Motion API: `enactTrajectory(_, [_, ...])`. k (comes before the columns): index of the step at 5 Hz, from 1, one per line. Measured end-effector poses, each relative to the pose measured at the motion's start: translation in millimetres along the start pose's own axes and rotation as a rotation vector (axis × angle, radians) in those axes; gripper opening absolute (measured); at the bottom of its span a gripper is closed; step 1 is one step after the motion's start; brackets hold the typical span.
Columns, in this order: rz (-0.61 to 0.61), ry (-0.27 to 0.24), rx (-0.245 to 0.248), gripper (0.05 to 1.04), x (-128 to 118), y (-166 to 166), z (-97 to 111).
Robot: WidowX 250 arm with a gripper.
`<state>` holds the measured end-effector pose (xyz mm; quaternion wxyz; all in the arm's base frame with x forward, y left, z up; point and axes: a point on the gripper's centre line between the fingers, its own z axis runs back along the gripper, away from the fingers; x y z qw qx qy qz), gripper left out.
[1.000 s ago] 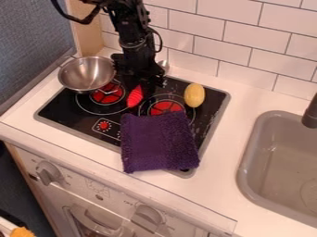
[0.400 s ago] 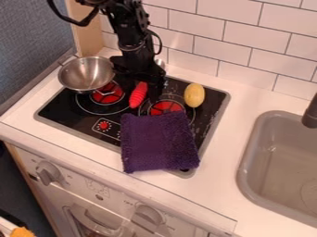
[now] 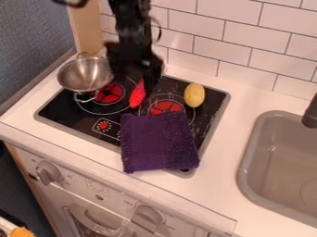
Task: Take the red and silver spoon to the center corner of the burner
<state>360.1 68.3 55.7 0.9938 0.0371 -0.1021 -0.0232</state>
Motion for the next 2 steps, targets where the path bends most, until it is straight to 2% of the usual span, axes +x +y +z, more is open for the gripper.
enactTrajectory(1, [0.004, -0.059, 0.012, 0.999, 7, 1, 23])
enactTrajectory(2, [-0.020, -0.113, 0.003, 0.999, 9, -6, 40])
